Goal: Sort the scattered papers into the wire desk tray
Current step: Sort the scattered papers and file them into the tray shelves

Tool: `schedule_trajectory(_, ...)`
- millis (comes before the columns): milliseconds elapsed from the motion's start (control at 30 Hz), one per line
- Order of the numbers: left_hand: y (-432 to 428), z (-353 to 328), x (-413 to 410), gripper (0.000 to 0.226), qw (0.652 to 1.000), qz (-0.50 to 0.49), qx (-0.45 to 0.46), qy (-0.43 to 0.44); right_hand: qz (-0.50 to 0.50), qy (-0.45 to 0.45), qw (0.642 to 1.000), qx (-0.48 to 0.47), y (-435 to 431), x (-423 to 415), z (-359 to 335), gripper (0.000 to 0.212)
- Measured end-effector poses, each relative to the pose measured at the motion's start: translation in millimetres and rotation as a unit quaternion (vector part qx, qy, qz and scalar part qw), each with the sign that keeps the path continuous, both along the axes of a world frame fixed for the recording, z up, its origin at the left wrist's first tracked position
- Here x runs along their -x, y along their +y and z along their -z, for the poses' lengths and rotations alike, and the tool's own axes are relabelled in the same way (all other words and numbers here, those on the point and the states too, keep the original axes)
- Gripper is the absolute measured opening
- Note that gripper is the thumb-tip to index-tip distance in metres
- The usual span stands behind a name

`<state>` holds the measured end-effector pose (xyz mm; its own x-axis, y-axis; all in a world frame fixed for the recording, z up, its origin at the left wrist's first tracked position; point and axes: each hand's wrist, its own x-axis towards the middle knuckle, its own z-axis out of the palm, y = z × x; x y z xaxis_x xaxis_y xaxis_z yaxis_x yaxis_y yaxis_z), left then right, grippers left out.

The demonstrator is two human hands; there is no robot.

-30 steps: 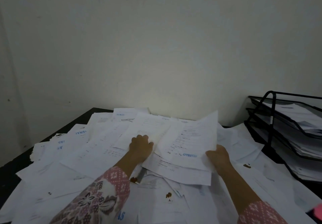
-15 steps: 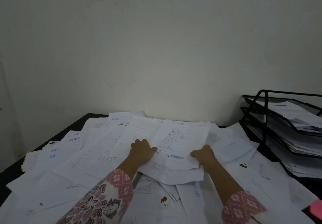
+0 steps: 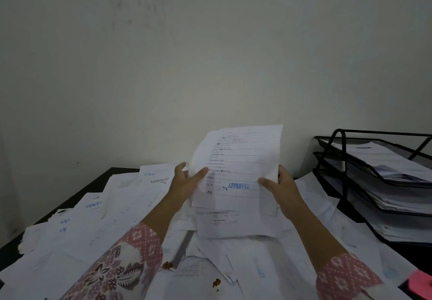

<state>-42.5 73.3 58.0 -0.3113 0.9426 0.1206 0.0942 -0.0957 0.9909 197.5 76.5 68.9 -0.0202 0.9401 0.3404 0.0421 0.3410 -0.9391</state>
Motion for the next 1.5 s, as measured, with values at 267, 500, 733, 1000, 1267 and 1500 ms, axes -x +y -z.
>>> schedule_trajectory(267, -1, -22, -9, 0.046, 1.000, 0.009, -0.019, -0.020, 0.038, -0.045, 0.998, 0.038, 0, -16, -13, 0.032)
schedule_trajectory(500, -9, -22, -15, 0.041, 0.978, 0.064, 0.135, 0.147, 0.080, -0.132, 0.963, 0.222, 18, -24, 2, 0.047)
schedule_trajectory(733, -20, 2, -11, 0.026, 0.927, 0.093, 0.316, 0.181, 0.069, -0.135, 0.932, 0.329, 11, -25, 33, 0.062)
schedule_trajectory(1000, -27, 36, -13, 0.067, 0.925, 0.039, 0.279, 0.256, 0.064, -0.213, 0.913, 0.342, 2, -15, 54, 0.049)
schedule_trajectory(1267, -24, 3, -31, 0.039, 0.972, -0.028, 0.020, 0.233, 0.123, -0.180, 0.973, 0.071, -5, -4, 5, 0.021)
schedule_trajectory(1500, -34, -42, -49, 0.036, 0.979, -0.079, -0.172, 0.082, 0.148, -0.040, 0.981, -0.116, -18, -6, -40, 0.012)
